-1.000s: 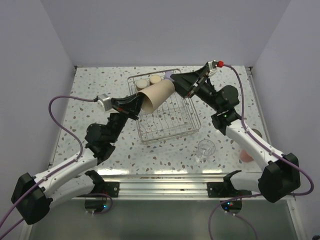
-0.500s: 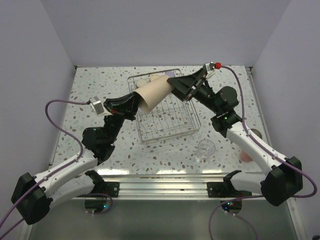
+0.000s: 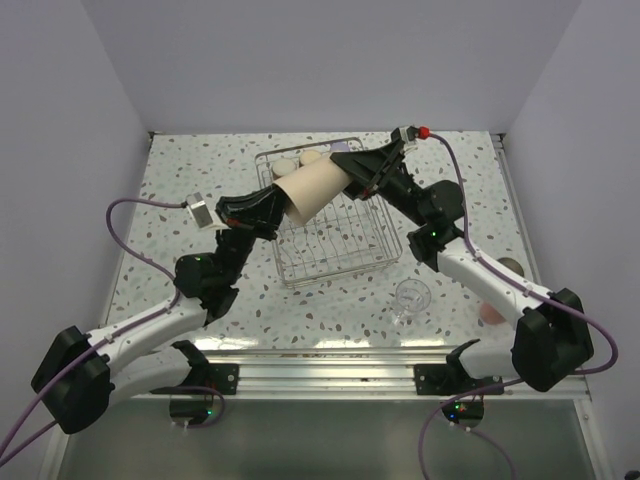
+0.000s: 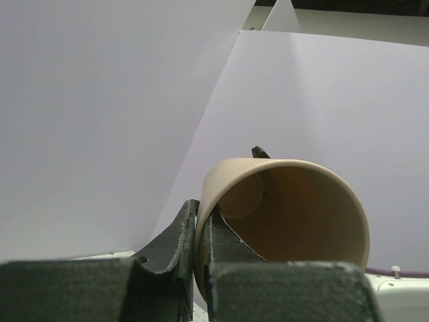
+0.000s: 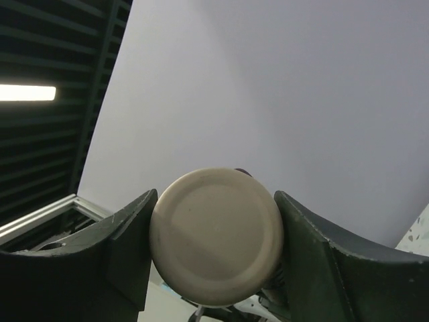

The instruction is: Load the cups into the dish rack

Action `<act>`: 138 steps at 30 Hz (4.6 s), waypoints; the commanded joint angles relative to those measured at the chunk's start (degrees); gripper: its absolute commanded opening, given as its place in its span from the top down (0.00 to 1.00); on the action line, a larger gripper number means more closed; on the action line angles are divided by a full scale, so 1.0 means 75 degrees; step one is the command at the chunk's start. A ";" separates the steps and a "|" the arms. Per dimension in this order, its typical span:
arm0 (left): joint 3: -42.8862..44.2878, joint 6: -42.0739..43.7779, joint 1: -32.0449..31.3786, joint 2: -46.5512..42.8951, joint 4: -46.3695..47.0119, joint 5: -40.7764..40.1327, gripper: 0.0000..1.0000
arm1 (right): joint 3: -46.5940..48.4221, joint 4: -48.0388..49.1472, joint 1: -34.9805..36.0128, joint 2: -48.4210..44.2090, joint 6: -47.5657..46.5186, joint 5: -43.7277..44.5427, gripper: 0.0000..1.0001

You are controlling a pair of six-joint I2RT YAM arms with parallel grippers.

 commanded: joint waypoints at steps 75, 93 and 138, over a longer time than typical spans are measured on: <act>0.1303 0.0747 0.0040 -0.3887 -1.3973 -0.4033 0.00 | 0.5506 -0.6287 0.0802 0.4959 -0.9514 0.5883 1.00; 0.1268 0.0794 0.0040 -0.4169 -1.3961 -0.3963 0.00 | 0.5717 -0.6146 0.1201 0.5885 -0.9678 0.6540 1.00; 0.1233 0.0898 0.0040 -0.4263 -1.3891 -0.4034 0.00 | 0.4546 -0.6110 0.1728 0.2726 -1.0733 0.8367 0.02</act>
